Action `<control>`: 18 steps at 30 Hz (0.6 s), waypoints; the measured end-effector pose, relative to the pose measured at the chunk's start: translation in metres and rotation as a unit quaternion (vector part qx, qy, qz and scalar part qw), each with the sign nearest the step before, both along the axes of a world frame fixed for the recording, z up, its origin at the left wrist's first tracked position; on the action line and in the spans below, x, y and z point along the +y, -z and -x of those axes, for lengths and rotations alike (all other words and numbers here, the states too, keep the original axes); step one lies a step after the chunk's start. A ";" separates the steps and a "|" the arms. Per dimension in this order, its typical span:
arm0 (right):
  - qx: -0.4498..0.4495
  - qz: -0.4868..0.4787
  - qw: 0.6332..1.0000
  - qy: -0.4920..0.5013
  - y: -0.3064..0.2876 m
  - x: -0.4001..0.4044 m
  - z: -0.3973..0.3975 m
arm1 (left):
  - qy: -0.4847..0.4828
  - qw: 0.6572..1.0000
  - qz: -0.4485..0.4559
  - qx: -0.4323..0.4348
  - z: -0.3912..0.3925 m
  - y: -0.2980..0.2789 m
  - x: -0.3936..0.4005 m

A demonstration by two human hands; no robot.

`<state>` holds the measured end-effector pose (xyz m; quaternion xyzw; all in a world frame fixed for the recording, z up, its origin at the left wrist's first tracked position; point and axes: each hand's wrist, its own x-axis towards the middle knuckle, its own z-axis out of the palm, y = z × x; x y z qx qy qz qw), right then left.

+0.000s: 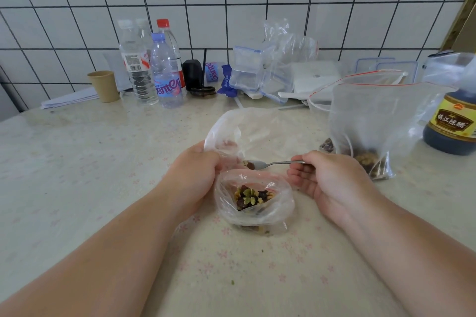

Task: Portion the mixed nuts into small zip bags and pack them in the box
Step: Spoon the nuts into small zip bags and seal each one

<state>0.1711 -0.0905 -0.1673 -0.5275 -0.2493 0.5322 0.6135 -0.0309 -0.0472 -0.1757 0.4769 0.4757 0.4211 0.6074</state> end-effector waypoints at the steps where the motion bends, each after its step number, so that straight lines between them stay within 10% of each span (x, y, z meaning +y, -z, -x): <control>1: 0.008 0.001 1.000 0.004 0.000 0.000 -0.002 | -0.002 1.000 -0.002 0.007 0.000 0.000 0.000; 18: -0.073 -0.100 0.979 -0.163 -0.034 -0.019 -0.038 | -0.052 0.998 -0.007 0.024 0.010 -0.006 -0.004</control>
